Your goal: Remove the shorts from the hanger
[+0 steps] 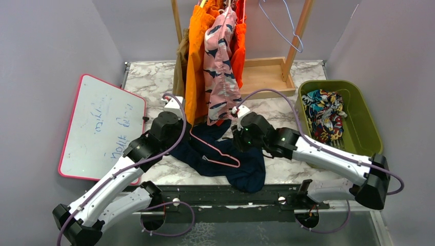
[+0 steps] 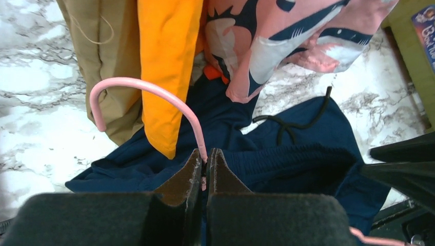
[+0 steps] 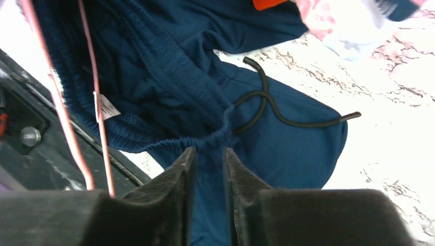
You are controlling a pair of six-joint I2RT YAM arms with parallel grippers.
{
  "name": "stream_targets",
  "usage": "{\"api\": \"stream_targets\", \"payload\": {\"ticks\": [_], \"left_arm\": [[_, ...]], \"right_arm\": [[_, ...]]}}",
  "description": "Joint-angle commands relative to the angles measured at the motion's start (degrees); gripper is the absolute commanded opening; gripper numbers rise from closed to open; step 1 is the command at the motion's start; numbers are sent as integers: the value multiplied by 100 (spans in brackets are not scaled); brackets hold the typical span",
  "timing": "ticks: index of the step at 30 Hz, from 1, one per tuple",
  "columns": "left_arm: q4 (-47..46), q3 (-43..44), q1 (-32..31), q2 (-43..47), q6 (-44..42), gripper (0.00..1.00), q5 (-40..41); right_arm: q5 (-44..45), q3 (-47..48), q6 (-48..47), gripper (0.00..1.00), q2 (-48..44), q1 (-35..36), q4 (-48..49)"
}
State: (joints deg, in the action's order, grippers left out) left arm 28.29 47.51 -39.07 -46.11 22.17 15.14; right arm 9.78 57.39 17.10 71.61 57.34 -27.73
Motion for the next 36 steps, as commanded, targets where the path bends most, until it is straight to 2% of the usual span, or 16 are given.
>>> {"api": "stream_targets", "payload": {"ticks": [1,5,8,9,12,15,19,24,31,33,34,36], "left_arm": [[-204,-107,18,-154,-118,0,-416],[-267,-152,22,-253,-104,0,-441],[-293,-167,22,-254,-87,0,-401],[-298,-168,20,-256,-77,0,-379],[-317,-167,22,-236,-49,0,-326],[-316,-177,22,-227,-4,0,-292],[-323,-198,22,-229,44,0,-292],[-316,-180,22,-207,50,0,-298],[-318,-162,22,-194,89,0,-186],[-316,-159,22,-189,79,0,-228],[-316,-162,20,-181,78,1,-263],[-322,-162,22,-146,66,23,-350]], "right_arm": [[-33,-18,227,33,-789,20,-192],[-503,-170,306,44,-1437,18,-189],[-1374,-371,225,63,-1824,27,34],[-1801,-415,182,66,-1865,23,99],[-2853,-473,168,72,-1681,24,80],[-3387,-476,153,72,-1181,30,-207],[-3455,-545,106,66,-648,31,-392],[-3191,-511,9,56,-447,31,-430],[-2822,-523,-4,12,-528,30,-481],[-2674,-539,47,5,-600,29,-528],[-2582,-562,80,2,-660,25,-539],[-2407,-623,129,1,-812,31,-540]]}}
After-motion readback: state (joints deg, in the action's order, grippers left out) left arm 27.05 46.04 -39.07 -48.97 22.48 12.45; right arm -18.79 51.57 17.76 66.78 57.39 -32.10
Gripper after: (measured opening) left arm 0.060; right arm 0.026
